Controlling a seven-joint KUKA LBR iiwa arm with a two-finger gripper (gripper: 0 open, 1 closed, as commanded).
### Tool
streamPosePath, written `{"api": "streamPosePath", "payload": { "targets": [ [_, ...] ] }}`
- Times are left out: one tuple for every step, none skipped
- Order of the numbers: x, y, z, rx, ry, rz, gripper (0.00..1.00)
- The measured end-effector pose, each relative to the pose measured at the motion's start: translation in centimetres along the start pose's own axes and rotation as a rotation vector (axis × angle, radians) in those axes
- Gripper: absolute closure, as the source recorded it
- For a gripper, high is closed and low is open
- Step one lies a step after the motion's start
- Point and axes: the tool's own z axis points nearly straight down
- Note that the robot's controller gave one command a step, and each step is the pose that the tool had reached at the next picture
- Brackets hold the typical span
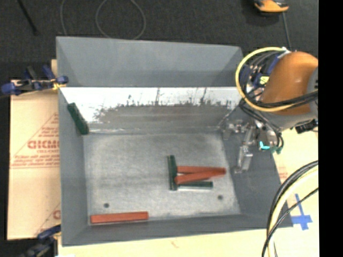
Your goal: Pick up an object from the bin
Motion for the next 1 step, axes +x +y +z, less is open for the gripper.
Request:
{"api": "streamPosePath", "payload": {
  "targets": [
    [5.37,0.85,8.63,-0.002,0.002,0.055,0.00]
  ]
}}
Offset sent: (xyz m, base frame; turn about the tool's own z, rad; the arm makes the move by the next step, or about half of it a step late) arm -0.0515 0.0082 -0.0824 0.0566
